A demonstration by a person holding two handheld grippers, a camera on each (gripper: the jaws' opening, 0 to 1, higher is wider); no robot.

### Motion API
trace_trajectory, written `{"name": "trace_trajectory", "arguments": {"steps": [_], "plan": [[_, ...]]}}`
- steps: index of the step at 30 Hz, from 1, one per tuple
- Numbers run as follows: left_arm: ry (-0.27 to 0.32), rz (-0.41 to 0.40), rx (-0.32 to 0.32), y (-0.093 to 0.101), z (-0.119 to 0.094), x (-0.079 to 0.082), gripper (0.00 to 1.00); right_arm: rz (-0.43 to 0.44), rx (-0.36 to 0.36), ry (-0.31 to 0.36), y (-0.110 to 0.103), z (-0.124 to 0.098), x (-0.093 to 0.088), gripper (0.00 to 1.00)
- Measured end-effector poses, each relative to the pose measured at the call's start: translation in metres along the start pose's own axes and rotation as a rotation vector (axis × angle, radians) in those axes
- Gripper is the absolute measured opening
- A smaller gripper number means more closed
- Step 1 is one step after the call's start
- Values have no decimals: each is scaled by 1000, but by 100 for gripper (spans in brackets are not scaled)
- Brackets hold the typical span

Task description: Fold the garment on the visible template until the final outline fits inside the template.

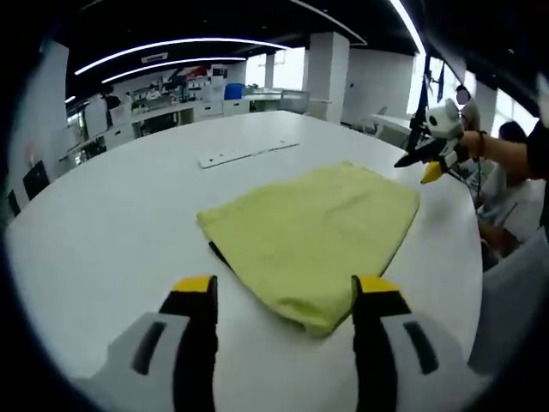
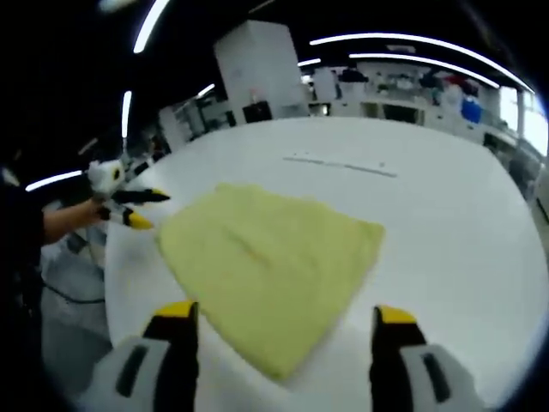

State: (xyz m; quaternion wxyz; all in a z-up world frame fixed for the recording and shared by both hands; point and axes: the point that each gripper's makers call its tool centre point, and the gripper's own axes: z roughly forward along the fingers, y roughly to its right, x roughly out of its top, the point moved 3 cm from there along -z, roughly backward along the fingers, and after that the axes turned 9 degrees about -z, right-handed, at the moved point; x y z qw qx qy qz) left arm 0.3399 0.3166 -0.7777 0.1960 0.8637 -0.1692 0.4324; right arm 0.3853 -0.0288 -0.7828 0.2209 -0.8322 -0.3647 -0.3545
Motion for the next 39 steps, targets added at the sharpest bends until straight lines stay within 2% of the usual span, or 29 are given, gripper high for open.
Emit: {"name": "trace_trajectory", "arguments": {"steps": [7,15,18,21,28,32,34,39], "plan": [[-21,-38,4,10,-4,-20,43,-13,-8,-2,-10,-6,-14,74],[1,-73,61,8,-4,-27,32,-21,-25,-4,-14,-6,-33,62],[23,-108,70,9,-6,-27,27,-13,-30,-5,-16,-6,-41,57],[19,-121,80,10,-6,-30,23,-9,-36,-12,-17,-7,-48,51],[4,-143,72,18,-3,-40,17,-10,-60,-14,-14,-7,-61,29],[-8,-141,81,22,-3,-43,15,11,-74,14,-11,-6,-60,17],[-24,-166,84,20,-3,-46,15,14,-73,18,-14,-6,-59,14],[-19,-172,92,19,-4,-47,10,7,-71,27,-15,-5,-58,4]]}}
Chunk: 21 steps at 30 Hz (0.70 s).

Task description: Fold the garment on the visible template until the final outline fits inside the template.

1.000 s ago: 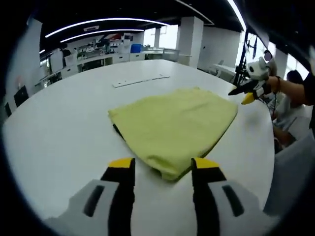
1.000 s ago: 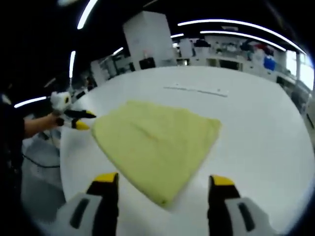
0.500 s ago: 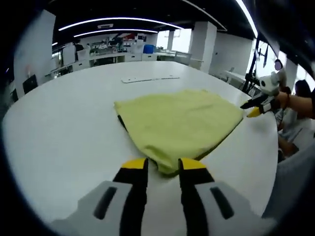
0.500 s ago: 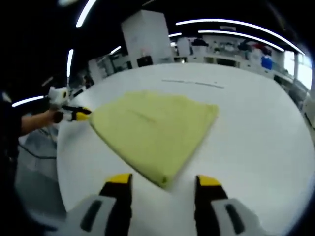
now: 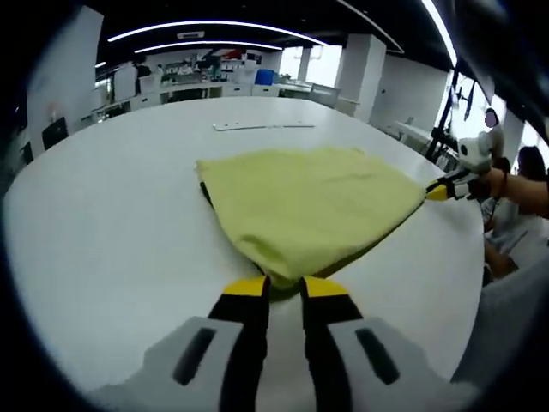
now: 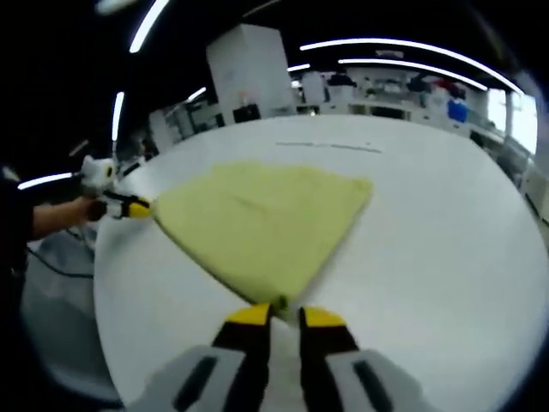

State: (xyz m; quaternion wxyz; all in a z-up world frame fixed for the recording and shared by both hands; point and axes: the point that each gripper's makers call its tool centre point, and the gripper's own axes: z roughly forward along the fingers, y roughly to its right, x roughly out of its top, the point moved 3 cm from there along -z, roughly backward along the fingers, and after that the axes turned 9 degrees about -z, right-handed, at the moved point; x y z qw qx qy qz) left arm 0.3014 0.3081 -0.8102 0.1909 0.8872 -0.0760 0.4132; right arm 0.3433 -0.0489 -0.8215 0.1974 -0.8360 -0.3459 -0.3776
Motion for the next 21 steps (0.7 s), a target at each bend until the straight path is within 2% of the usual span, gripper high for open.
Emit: {"name": "trace_trajectory", "arguments": {"steps": [2,15,21], "plan": [[-1,-6,1,0,0,-1,10,-6,1,4,-1,0,1,0],[3,22,14,-2,-3,0,4,-11,3,23,1,-2,2,0],[-18,38,26,-5,-7,-4,0,-11,-1,21,2,-4,2,0]]}}
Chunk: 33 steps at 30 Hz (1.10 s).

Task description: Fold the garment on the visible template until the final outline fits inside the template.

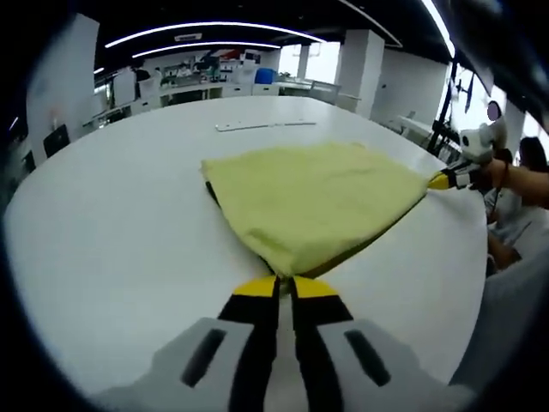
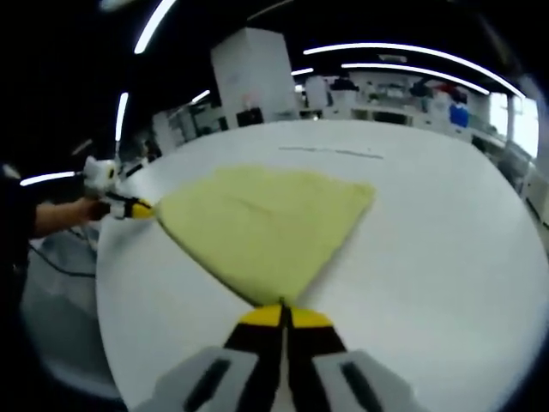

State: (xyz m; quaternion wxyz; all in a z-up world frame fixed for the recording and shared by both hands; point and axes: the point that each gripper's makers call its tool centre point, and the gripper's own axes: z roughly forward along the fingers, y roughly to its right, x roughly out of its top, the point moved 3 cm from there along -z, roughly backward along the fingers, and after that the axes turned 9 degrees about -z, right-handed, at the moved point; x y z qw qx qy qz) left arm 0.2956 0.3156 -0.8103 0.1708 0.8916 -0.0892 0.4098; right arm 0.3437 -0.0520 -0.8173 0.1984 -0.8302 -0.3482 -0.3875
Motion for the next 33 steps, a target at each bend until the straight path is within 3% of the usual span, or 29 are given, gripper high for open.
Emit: {"name": "trace_trajectory", "arguments": {"steps": [5,9,16,21,26,33], "plan": [[8,-14,-2,-1,-5,-2,0,-3,0,-1,1,0,-1,0],[22,-42,-41,8,-4,0,1,-5,0,-1,0,-1,0,0],[7,-78,-16,4,3,-3,10,1,2,1,-1,-2,2,0],[13,-107,-2,2,5,-2,6,3,1,4,-1,-3,2,0],[31,-216,-10,0,5,-2,4,3,1,4,-1,-4,3,0],[31,-206,-21,-4,4,-3,0,0,-3,-1,0,-3,3,0]]}}
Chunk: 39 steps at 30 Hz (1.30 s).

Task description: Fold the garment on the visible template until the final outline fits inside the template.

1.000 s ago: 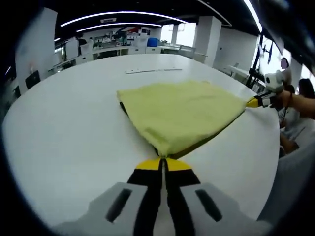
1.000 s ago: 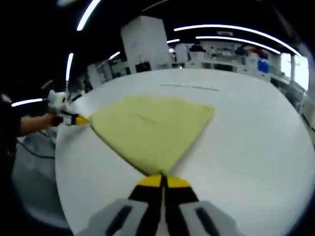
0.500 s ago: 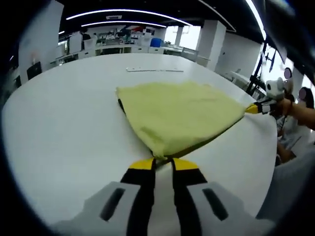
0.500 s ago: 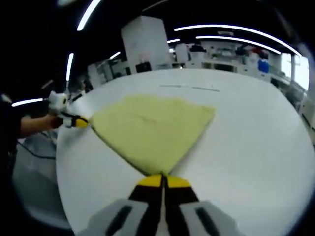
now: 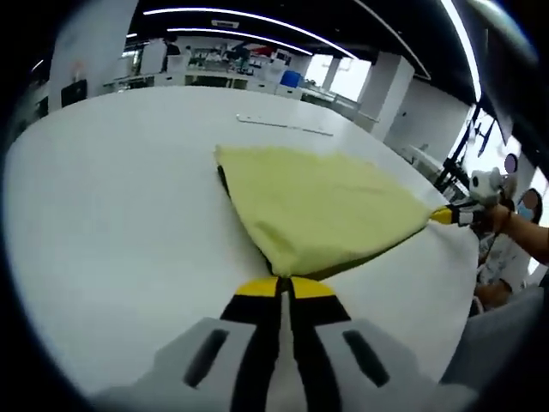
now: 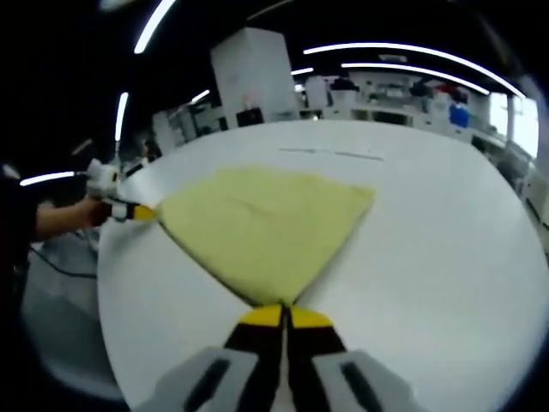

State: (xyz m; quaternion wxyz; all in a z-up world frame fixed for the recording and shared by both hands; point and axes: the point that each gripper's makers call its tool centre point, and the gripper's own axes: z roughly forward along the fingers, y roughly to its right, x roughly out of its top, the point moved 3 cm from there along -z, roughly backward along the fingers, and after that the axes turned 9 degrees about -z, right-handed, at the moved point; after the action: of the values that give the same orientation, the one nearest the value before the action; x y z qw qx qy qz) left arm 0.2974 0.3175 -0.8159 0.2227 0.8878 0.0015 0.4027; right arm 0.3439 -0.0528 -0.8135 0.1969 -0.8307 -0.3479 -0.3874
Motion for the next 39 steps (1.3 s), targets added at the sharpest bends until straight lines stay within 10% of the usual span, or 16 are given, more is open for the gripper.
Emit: {"name": "trace_trajectory", "arguments": {"steps": [10,39], "plan": [[-57,262,39,-5,-11,5,0,-13,-31,-9,10,-5,4,0],[-124,371,49,-6,-19,-19,0,-69,5,-63,-6,-19,-18,0]]}}
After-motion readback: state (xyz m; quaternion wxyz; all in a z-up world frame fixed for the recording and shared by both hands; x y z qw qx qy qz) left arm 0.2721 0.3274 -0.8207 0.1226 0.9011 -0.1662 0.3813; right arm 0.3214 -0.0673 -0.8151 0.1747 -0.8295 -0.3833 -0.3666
